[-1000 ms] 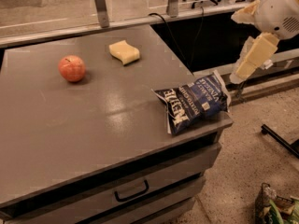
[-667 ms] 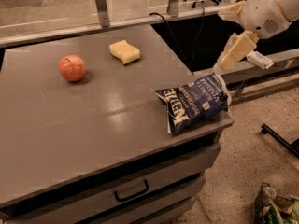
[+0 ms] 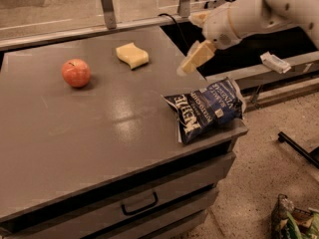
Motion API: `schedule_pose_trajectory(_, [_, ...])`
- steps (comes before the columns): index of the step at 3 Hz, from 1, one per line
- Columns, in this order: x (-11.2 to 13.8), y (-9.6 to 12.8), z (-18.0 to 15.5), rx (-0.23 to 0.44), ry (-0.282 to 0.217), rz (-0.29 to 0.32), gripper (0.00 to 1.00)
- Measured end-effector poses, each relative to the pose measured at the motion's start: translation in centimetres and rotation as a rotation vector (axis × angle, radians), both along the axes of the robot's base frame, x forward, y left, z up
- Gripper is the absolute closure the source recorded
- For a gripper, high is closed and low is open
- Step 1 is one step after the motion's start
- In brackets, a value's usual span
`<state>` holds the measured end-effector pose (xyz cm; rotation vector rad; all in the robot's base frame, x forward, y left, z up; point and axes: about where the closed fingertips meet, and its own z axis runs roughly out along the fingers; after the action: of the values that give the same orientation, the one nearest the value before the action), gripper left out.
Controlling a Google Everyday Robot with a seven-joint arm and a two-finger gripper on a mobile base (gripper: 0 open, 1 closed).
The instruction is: Move sponge near blue chip bag
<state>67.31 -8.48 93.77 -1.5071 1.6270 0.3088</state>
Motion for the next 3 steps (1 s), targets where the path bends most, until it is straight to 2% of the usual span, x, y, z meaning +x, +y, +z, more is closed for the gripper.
schedule_pose_trajectory(1, [3.7, 4.2, -3.0, 0.034, 0.006, -0.016, 0.00])
schedule_pose_trajectory(2, [6.2, 8.4, -5.1, 0.085, 0.037, -0.002, 0.00])
schedule_pose_trajectory(3, [7.2, 11.6, -6.7, 0.137, 0.097, 0.014, 0.00])
